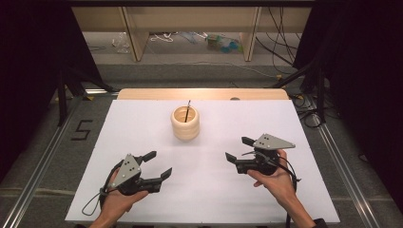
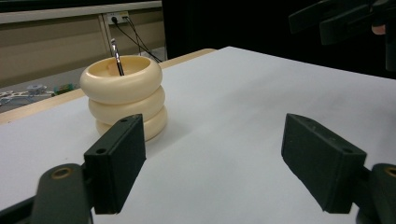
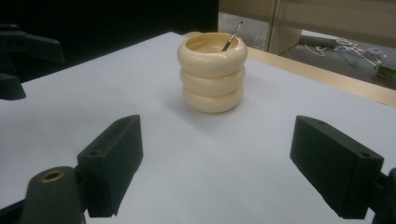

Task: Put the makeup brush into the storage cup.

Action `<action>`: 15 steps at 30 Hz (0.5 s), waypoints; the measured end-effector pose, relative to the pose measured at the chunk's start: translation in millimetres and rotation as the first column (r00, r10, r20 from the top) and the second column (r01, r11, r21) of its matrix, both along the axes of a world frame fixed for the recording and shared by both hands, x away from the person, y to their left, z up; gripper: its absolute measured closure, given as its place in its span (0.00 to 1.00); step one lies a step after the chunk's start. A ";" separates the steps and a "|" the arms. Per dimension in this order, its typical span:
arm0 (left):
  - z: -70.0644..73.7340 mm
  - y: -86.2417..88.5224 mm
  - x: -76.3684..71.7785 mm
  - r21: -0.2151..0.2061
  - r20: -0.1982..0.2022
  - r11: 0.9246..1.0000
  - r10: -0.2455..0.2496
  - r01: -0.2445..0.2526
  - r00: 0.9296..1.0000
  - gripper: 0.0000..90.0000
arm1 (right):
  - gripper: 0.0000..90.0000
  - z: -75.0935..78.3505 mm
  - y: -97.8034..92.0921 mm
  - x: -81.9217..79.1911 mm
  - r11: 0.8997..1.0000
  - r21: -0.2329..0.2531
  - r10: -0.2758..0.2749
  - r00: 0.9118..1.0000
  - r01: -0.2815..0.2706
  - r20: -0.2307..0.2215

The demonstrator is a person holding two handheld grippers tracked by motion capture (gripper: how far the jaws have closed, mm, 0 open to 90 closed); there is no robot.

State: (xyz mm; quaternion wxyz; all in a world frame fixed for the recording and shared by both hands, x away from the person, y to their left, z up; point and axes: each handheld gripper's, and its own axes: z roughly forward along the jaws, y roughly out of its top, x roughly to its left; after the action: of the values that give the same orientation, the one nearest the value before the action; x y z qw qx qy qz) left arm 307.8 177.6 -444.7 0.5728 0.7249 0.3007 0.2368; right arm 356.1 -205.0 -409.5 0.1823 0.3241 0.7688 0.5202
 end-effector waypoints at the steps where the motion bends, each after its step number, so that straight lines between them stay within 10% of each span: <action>1: 0.1 0.4 -0.1 0.002 0.001 1.000 0.000 0.000 1.000 0.24 | 0.20 -0.2 -1.5 -1.2 1.000 -0.012 -0.003 1.000 0.003 -0.010; 15: -0.6 0.9 0.7 0.009 0.001 1.000 -0.002 0.002 1.000 0.24 | 0.19 -9.7 -13.1 -15.2 1.000 0.007 -0.017 1.000 0.017 -0.002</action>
State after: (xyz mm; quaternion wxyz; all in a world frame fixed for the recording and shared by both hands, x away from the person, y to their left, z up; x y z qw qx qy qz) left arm 308.5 178.5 -445.4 0.5699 0.7276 0.2986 0.2381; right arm 340.9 -218.1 -419.2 0.1850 0.3318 0.7644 0.5209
